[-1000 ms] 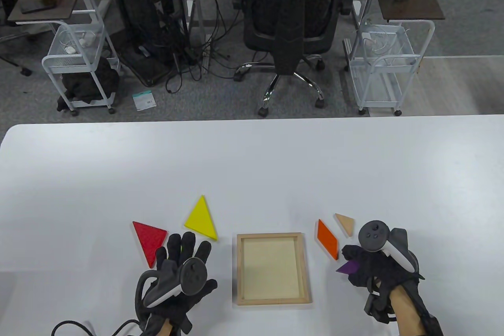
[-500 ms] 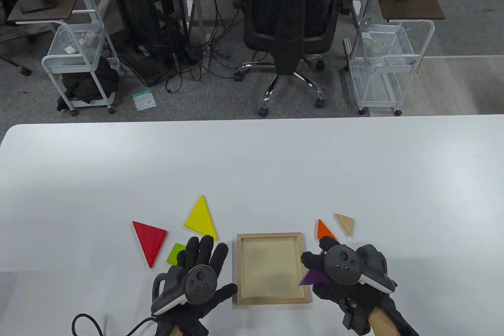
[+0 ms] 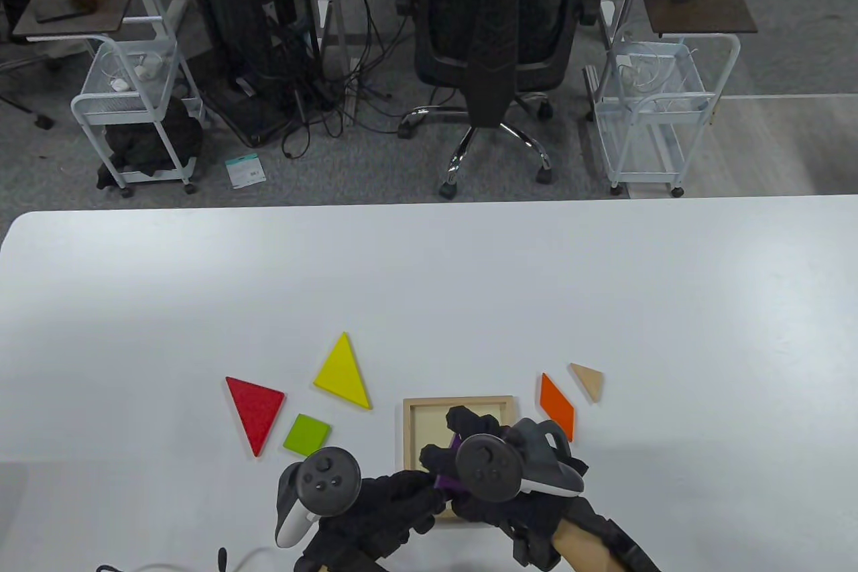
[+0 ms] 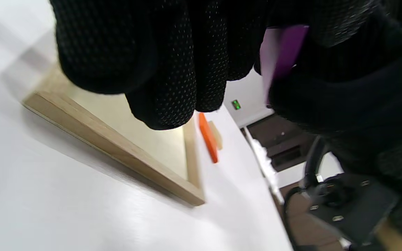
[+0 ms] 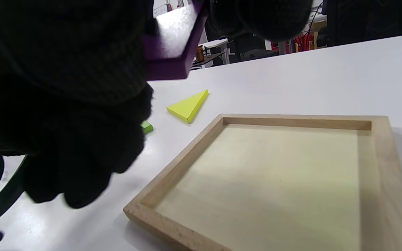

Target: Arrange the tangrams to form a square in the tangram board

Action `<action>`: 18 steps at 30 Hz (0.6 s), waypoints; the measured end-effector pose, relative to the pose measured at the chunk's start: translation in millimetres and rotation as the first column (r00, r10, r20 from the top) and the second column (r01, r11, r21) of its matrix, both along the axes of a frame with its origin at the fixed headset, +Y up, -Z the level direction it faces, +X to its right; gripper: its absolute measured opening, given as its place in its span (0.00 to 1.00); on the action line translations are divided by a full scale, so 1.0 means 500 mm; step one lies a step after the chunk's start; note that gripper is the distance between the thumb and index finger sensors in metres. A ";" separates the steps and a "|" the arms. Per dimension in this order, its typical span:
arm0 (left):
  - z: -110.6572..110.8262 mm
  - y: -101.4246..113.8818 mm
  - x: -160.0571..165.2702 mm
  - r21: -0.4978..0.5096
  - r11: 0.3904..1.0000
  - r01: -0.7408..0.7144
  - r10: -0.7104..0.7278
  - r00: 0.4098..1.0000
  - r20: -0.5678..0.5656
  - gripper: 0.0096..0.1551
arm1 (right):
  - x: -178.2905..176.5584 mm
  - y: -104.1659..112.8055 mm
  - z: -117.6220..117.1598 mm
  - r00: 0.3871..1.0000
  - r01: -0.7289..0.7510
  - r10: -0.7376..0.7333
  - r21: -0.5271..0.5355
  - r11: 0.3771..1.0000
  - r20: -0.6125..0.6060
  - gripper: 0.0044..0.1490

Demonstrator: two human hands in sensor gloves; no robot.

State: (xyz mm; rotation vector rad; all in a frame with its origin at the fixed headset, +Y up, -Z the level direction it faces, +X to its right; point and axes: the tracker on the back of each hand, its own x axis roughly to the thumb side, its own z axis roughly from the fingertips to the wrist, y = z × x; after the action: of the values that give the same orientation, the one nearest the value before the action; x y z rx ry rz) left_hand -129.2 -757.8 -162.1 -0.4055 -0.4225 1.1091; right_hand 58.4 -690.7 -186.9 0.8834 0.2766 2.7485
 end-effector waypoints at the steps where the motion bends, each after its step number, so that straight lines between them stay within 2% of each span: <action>1: -0.001 0.001 -0.003 -0.011 1.000 -0.026 0.026 1.000 0.001 0.31 | -0.005 0.001 0.001 1.000 -0.004 0.004 0.007 1.000 0.006 0.46; 3: -0.002 0.004 -0.006 -0.013 1.000 -0.025 0.025 1.000 -0.001 0.29 | -0.013 0.000 0.003 1.000 -0.009 0.009 0.017 1.000 0.010 0.46; 7: -0.004 0.008 -0.014 0.046 0.994 0.102 -0.101 0.994 -0.042 0.27 | -0.020 -0.004 0.004 0.995 -0.091 0.089 0.047 0.995 0.046 0.44; 8: -0.005 0.009 -0.017 0.054 0.990 0.130 -0.127 0.991 -0.051 0.27 | -0.017 -0.003 0.001 0.996 -0.074 0.071 0.045 0.996 0.056 0.43; 11: -0.010 0.013 -0.025 0.090 0.975 0.204 -0.199 0.978 -0.056 0.27 | 0.004 0.000 -0.023 0.991 0.100 -0.094 -0.053 0.994 0.093 0.45; 13: -0.011 0.015 -0.028 0.102 0.969 0.226 -0.224 0.974 -0.034 0.27 | 0.012 -0.002 -0.042 0.983 0.165 -0.151 -0.135 0.977 0.108 0.43; 15: -0.012 0.015 -0.029 0.106 0.967 0.230 -0.231 0.973 -0.004 0.27 | 0.012 -0.008 -0.054 0.987 0.134 -0.116 -0.180 0.974 0.112 0.40; 18: -0.014 0.016 -0.034 0.115 0.968 0.225 -0.224 0.974 -0.020 0.27 | 0.008 -0.022 -0.058 0.991 0.098 -0.078 -0.190 0.977 0.106 0.34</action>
State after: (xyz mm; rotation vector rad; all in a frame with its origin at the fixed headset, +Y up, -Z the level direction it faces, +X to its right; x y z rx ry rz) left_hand -146.2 -749.9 -169.1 -0.3372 -0.4222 0.8610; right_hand 62.5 -701.6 -216.0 0.6905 0.4667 2.6187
